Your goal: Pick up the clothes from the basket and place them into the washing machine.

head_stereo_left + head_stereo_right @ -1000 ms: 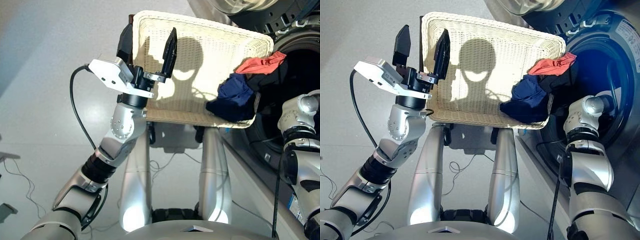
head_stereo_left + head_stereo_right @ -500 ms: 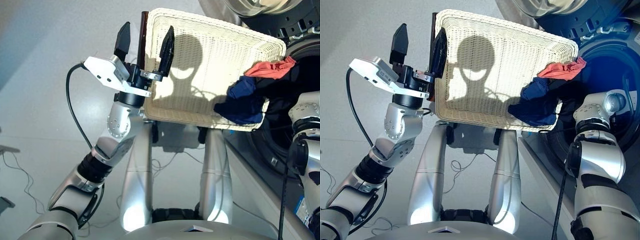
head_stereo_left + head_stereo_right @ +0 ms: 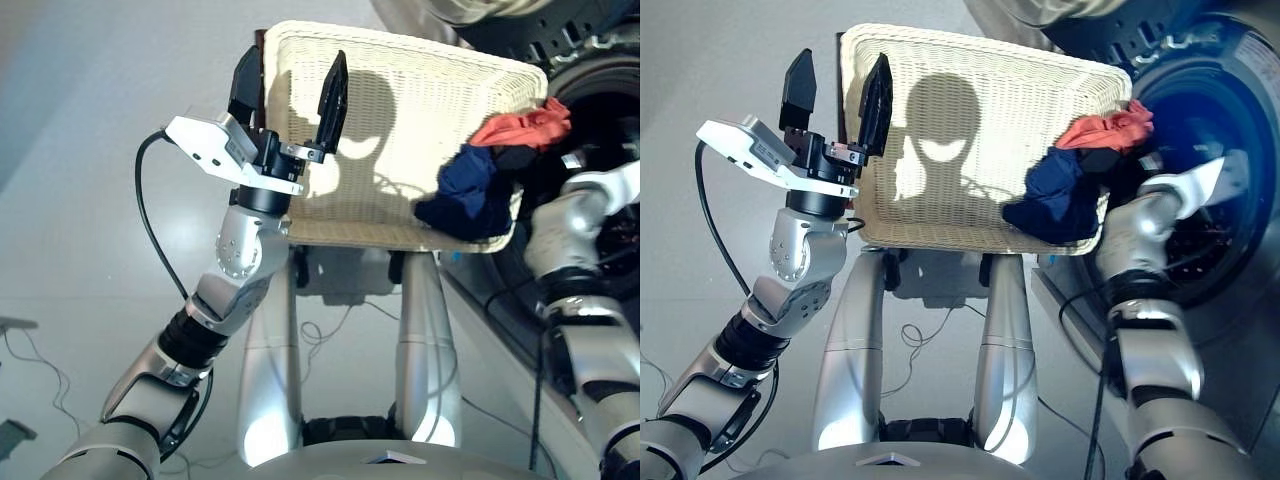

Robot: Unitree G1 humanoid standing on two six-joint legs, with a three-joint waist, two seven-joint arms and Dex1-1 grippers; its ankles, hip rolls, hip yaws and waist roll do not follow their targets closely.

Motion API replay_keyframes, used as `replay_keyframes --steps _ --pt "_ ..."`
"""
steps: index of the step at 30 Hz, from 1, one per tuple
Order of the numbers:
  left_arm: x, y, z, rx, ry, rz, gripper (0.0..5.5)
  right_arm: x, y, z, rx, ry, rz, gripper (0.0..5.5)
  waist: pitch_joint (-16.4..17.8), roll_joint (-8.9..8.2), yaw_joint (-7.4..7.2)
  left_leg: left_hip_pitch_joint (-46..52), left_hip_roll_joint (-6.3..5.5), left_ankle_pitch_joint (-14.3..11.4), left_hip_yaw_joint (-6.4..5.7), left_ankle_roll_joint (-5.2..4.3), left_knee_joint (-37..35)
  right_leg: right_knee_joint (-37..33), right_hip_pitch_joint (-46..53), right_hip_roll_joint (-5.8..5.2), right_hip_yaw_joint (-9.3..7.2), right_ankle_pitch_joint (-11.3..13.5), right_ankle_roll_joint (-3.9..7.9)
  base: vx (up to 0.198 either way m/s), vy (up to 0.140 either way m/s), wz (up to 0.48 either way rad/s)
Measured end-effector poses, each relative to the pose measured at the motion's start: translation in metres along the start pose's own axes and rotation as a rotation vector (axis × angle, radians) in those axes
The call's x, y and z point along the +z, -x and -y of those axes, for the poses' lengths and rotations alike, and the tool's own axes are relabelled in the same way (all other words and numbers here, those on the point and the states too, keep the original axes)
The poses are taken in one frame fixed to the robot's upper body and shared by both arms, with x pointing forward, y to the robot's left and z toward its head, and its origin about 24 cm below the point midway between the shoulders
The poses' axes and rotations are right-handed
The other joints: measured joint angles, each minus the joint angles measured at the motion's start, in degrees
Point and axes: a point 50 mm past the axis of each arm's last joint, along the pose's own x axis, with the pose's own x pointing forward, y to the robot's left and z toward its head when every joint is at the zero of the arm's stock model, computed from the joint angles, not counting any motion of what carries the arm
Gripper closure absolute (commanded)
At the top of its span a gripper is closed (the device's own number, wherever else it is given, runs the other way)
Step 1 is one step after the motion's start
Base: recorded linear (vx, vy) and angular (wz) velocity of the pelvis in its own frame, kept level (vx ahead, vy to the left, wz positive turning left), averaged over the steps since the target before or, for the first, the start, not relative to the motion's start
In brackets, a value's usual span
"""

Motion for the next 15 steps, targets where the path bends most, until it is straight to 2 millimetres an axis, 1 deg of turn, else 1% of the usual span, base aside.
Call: replay_keyframes --steps 2,3,6,7,9,12,15 --pt "0.000 0.000 0.000 -0.001 0.001 0.002 0.00 -0.011 0.016 -0.007 0.068 -0.001 -0.025 0.00 0.00 0.00 -0.18 0.14 0.06 -0.04 -0.03 -0.10 0.02 0.34 -0.03 0.02 -0.04 -0.16 -0.18 0.000 0.000 0.000" --pt "0.000 0.000 0.000 -0.001 0.002 0.001 0.00 -0.016 0.022 -0.009 0.101 0.011 -0.035 0.00 0.00 0.00 -0.51 0.24 0.12 -0.05 0.01 -0.13 0.00 0.38 -0.03 0.08 -0.02 -0.17 -0.21 0.000 0.000 0.000" --pt "-0.001 0.002 -0.001 0.006 0.001 -0.001 0.00 -0.023 0.044 -0.016 0.249 0.040 -0.053 0.00 0.00 0.00 -0.65 0.28 0.22 -0.07 0.02 -0.19 -0.04 0.36 -0.04 0.22 -0.04 -0.18 -0.24 0.000 0.000 0.000" --pt "-0.001 0.003 -0.002 0.008 0.001 -0.002 0.00 -0.025 0.049 -0.018 0.285 0.049 -0.059 0.00 0.00 0.00 -0.70 0.28 0.22 -0.07 0.05 -0.20 -0.03 0.37 -0.05 0.54 -0.02 -0.18 -0.24 0.000 0.000 0.000" --pt "-0.002 0.004 -0.002 0.012 0.003 -0.005 0.00 -0.028 0.055 -0.021 0.343 0.050 -0.069 0.00 -0.01 -0.01 -0.63 0.28 0.28 -0.09 0.04 -0.22 -0.04 0.35 -0.05 0.60 0.01 -0.18 -0.24 0.000 0.000 0.000" --pt "-0.002 0.006 -0.005 0.027 0.000 -0.009 0.00 -0.028 0.063 -0.033 0.440 0.021 -0.091 0.00 -0.03 -0.16 -0.82 0.33 0.40 -0.12 0.05 -0.27 -0.08 0.33 -0.06 0.72 0.01 -0.19 -0.26 0.000 0.000 0.000" --pt "-0.003 0.007 -0.004 0.029 0.003 -0.013 0.00 -0.033 0.072 -0.044 0.496 -0.018 -0.128 0.00 -0.02 -0.33 -0.82 0.39 0.47 -0.15 0.05 -0.37 -0.15 0.36 -0.08 0.81 0.01 -0.24 -0.36 0.000 0.000 0.000"
